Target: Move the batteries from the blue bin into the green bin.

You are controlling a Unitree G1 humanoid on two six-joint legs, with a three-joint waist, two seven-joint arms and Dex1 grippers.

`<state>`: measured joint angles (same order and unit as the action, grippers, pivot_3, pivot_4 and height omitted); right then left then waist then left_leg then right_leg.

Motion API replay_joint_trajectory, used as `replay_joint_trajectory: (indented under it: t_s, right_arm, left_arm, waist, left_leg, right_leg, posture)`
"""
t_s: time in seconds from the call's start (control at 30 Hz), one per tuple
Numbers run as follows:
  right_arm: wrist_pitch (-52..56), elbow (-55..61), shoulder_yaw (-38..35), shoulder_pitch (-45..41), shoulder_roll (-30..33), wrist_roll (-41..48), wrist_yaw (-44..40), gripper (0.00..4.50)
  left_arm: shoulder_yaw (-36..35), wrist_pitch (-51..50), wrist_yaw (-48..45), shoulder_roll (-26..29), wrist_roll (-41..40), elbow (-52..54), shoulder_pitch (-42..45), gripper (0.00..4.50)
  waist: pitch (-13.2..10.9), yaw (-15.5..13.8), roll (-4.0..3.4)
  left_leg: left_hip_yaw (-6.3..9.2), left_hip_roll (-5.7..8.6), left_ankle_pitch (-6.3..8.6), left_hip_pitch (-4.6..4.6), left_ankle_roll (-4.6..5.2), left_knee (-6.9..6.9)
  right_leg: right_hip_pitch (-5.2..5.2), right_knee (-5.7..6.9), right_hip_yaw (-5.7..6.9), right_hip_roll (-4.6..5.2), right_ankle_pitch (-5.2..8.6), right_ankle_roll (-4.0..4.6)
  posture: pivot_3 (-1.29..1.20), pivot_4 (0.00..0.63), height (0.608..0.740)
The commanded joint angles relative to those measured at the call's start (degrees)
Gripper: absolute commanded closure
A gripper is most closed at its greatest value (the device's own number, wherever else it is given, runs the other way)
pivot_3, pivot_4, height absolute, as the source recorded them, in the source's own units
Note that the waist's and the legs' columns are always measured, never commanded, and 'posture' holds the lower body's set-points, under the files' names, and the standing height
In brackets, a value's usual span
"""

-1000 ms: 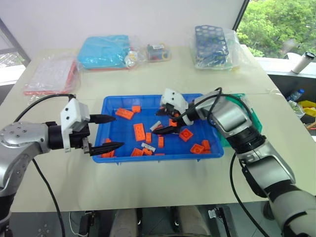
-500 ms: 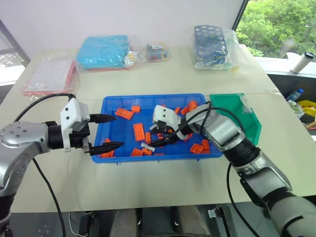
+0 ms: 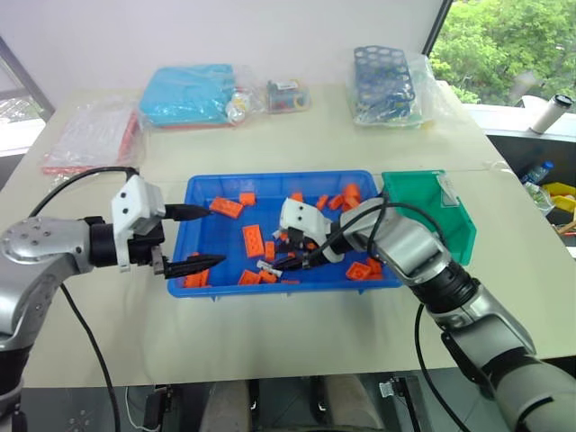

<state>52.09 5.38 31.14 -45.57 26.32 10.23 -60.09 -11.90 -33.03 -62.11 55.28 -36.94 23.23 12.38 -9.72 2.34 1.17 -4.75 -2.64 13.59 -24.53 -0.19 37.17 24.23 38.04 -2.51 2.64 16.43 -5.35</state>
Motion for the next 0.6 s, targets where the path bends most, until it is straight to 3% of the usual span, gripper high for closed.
replay_joint_trajectory:
  t_s: [0.03,0.53,0.6]
  right_arm:
    - [-1.49,-1.06,1.3,-0.9,-0.66,-0.67,-0.28,2.78]
    - [-8.51,-10.39,3.89,-1.95,-2.36,-4.0,-2.45,2.78]
    - [-8.75,-9.86,3.63,-1.62,-2.45,-3.56,-3.01,3.61]
  left_arm:
    - [0.09,0.77,-0.64,0.12,-0.33,0.61,1.55,0.0]
    - [-0.96,0.23,0.76,-0.13,-0.62,1.72,1.02,0.0]
    - [-1.07,0.15,0.84,-0.12,-0.77,1.79,0.9,0.0]
  waist:
    - [0.0,0.0,0.0]
    - [0.02,0.01,0.03]
    - [0.02,0.02,0.04]
  left_leg:
    - [0.0,0.0,0.0,0.0,0.0,0.0]
    - [0.01,0.0,0.0,0.01,0.0,0.01]
    - [0.01,0.0,0.0,0.01,0.0,0.01]
  right_leg:
    - [0.0,0.0,0.0,0.0,0.0,0.0]
    - [-0.02,0.01,0.0,-0.02,0.0,0.0]
    - [-0.01,0.01,0.0,-0.02,0.0,0.0]
  posture:
    - [0.0,0.15,0.739]
    - [0.0,0.15,0.739]
    - [0.0,0.15,0.739]
